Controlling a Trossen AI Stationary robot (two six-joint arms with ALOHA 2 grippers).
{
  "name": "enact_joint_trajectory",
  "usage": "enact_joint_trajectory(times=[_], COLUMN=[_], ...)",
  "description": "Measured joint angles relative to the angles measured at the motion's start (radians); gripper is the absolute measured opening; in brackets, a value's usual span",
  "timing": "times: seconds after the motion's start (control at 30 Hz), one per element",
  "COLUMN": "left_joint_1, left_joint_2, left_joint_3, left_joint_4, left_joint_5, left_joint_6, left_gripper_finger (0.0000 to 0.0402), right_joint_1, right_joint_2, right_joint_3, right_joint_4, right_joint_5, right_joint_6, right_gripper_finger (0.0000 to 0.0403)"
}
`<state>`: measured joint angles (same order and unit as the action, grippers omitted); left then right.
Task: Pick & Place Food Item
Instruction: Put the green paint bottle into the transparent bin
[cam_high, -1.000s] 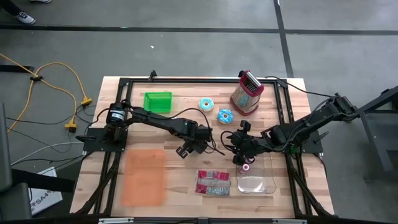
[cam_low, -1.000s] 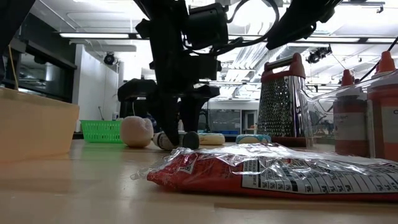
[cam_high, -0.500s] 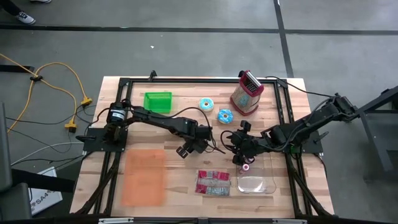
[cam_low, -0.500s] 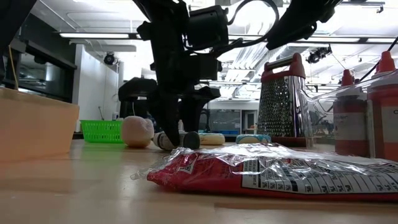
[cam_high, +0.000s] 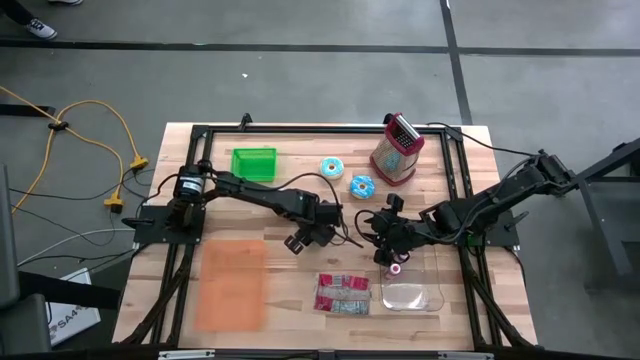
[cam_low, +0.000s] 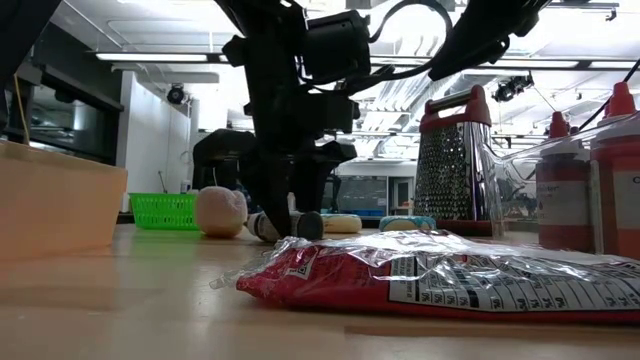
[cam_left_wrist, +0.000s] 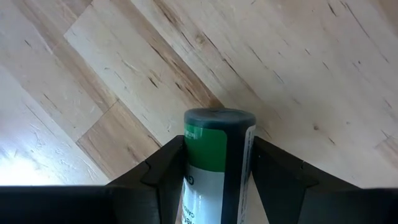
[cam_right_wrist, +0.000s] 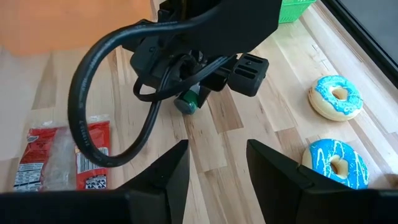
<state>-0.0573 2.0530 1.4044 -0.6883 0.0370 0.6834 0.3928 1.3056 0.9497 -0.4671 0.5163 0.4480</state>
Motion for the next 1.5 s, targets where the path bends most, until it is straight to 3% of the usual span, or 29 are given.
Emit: enact_joint_trajectory(times=[1.17, 1.37, 1.5], left_joint_1=[-0.094, -0.118, -0.143], left_joint_2=[-0.057, -0.055, -0.055], left_joint_3=[0.016, 0.07, 0.095], left_joint_4=[0.013, -0.021, -0.035], left_joint_5=[-0.153, -0.203, -0.288], left_joint_6=[0.0, 0.012, 0.038], left_gripper_finger=[0.0155, 0.0155, 0.0155], right_joint_1=[0.0, 0.0, 0.0], right_joint_2=[0.0, 0.0, 0.0], right_joint_3=[0.0, 0.0, 0.0], right_joint_4=[0.0, 0.0, 0.0], right_joint_5=[0.0, 0.0, 0.0], right_joint_6=[-0.005, -0.004, 0.0], right_gripper_finger=[0.0149, 0.0149, 0.0149])
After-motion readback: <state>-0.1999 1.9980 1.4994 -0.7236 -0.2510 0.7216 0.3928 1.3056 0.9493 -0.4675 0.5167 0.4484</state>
